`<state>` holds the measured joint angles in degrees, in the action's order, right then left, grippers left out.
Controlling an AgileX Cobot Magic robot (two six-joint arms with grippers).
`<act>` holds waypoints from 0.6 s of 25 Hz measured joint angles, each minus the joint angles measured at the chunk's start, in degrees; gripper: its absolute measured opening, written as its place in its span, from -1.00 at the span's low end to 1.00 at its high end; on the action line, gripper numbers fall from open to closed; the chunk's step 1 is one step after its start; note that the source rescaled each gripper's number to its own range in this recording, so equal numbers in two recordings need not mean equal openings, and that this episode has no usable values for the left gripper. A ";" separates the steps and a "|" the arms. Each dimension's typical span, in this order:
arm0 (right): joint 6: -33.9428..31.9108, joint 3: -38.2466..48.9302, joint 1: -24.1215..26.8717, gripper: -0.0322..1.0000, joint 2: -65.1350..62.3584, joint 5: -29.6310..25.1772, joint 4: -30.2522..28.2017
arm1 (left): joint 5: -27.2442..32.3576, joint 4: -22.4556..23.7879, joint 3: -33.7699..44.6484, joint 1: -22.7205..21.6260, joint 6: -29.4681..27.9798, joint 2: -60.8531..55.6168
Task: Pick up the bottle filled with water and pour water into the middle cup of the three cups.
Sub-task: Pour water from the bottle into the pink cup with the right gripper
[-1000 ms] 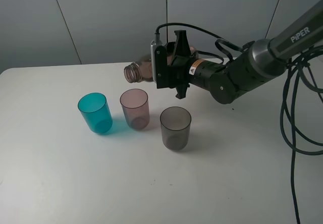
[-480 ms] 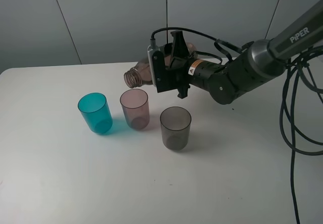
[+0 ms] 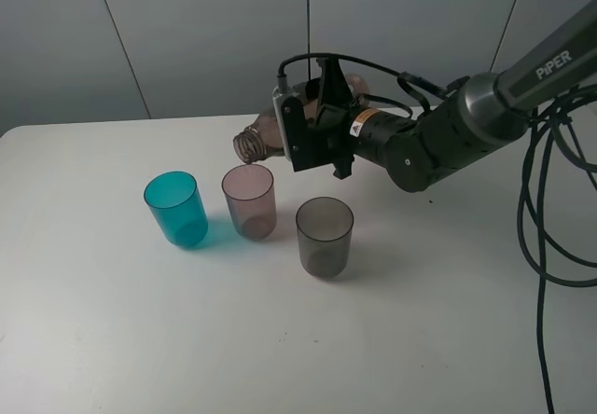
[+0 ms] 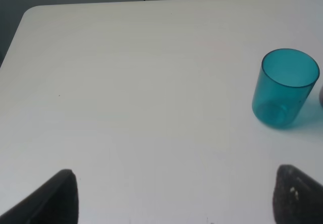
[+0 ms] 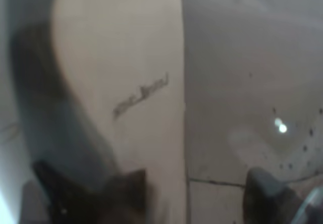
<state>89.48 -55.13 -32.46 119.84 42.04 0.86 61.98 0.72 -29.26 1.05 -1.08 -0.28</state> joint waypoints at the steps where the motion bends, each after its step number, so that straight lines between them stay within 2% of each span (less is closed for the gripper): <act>1: 0.60 0.00 0.00 -0.90 0.00 0.00 0.26 | 0.00 0.00 0.00 0.00 0.00 0.00; 15: 7.02 0.00 0.00 -0.90 0.00 0.00 1.95 | 0.00 0.00 0.00 0.00 0.00 0.00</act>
<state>96.50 -55.13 -32.46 119.84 42.04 2.81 61.98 0.72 -29.26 1.05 -1.08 -0.28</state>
